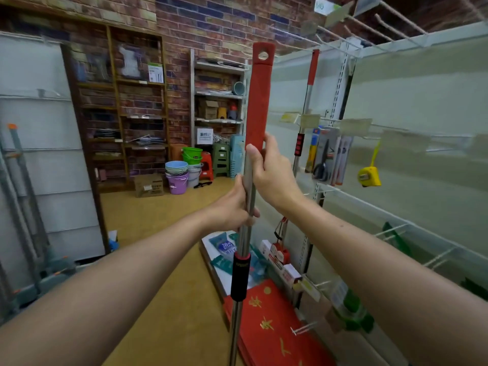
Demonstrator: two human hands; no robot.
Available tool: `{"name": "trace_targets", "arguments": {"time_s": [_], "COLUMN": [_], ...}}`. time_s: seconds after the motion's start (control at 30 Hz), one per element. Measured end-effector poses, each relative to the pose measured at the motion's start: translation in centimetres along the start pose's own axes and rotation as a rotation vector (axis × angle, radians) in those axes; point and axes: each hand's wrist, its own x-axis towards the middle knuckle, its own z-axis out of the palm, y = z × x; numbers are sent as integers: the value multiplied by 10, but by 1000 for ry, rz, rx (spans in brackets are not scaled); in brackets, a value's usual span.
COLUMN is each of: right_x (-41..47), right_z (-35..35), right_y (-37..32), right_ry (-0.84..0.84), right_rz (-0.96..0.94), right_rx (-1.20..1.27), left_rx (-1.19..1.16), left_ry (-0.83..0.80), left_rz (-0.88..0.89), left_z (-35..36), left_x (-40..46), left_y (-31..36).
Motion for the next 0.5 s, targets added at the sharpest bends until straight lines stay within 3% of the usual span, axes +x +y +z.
{"name": "trace_targets", "arguments": {"time_s": [0.2, 0.5], "right_x": [84, 183], "right_z": [60, 123], "right_y": [28, 89], "right_ry": [122, 180], "right_rz": [-5, -5], "right_rx": [-137, -65], "left_rx": [29, 15], "left_ry": [-67, -45], "left_rz": [55, 141], "left_z": [-67, -125], "left_x": [81, 187], "left_y": [-36, -90]}}
